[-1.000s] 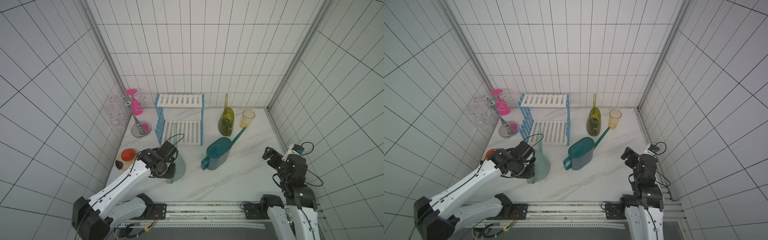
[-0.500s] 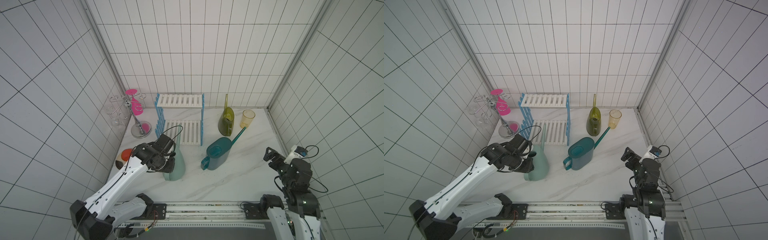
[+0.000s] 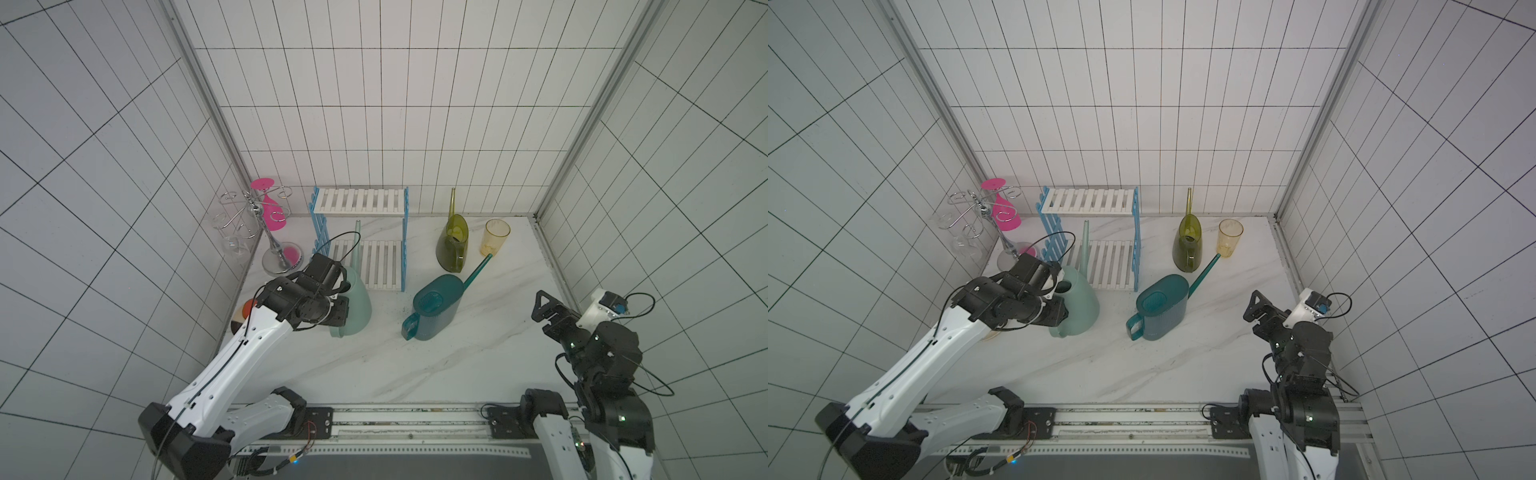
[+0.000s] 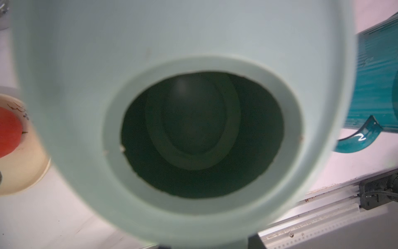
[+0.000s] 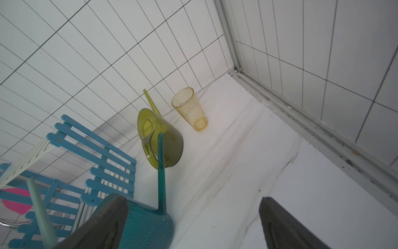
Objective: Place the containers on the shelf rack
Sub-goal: 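Place the container on the shelf.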
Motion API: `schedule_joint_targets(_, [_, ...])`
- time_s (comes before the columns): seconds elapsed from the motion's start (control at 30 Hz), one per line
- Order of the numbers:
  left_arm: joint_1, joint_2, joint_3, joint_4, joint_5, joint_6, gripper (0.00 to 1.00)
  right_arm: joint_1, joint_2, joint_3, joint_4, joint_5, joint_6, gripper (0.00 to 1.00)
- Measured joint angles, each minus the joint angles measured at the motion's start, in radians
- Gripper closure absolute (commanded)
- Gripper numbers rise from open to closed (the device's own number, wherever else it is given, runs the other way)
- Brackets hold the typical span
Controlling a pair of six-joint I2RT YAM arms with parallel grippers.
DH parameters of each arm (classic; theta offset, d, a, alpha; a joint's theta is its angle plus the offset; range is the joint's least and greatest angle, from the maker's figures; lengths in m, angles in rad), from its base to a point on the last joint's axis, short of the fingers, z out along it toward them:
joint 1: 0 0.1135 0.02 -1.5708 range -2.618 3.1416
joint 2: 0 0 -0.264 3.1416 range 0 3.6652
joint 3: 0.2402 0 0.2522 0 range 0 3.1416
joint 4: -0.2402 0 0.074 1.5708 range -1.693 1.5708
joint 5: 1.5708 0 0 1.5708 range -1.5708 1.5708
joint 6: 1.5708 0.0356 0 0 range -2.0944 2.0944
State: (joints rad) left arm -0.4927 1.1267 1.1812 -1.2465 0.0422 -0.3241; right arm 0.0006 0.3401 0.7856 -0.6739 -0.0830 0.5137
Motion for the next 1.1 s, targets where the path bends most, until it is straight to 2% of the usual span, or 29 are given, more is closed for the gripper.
schedule_joint_targets(0.13, [0.042,0.048,0.000,0.048,0.013,0.031,1.00,0.011,0.092,0.017,0.057,-0.134,0.013,0.01])
schedule_joint_targets(0.23, [0.076,0.092,0.000,0.073,0.023,0.052,1.00,0.101,0.147,0.017,0.101,-0.175,0.016,0.01])
schedule_joint_targets(0.3, [0.093,0.119,0.000,0.084,0.031,0.060,1.00,0.209,0.176,0.021,0.120,-0.157,0.008,0.01])
schedule_joint_targets(0.37, [0.108,0.138,0.000,0.098,0.037,0.071,1.00,0.362,0.237,0.046,0.133,-0.112,-0.016,0.01])
schedule_joint_targets(0.53, [0.126,0.147,0.001,0.132,0.042,0.104,1.00,0.702,0.480,0.169,0.167,0.072,-0.092,0.01])
schedule_joint_targets(0.67, [0.160,0.177,0.018,0.146,0.052,0.138,1.00,0.872,0.662,0.238,0.210,0.160,-0.145,0.01])
schedule_joint_targets(0.8, [0.192,0.226,0.055,0.159,0.057,0.177,1.00,0.930,0.741,0.257,0.233,0.207,-0.168,0.01])
schedule_joint_targets(1.1, [0.221,0.312,0.109,0.204,0.066,0.252,1.00,0.944,0.717,0.257,0.255,0.256,-0.169,0.01])
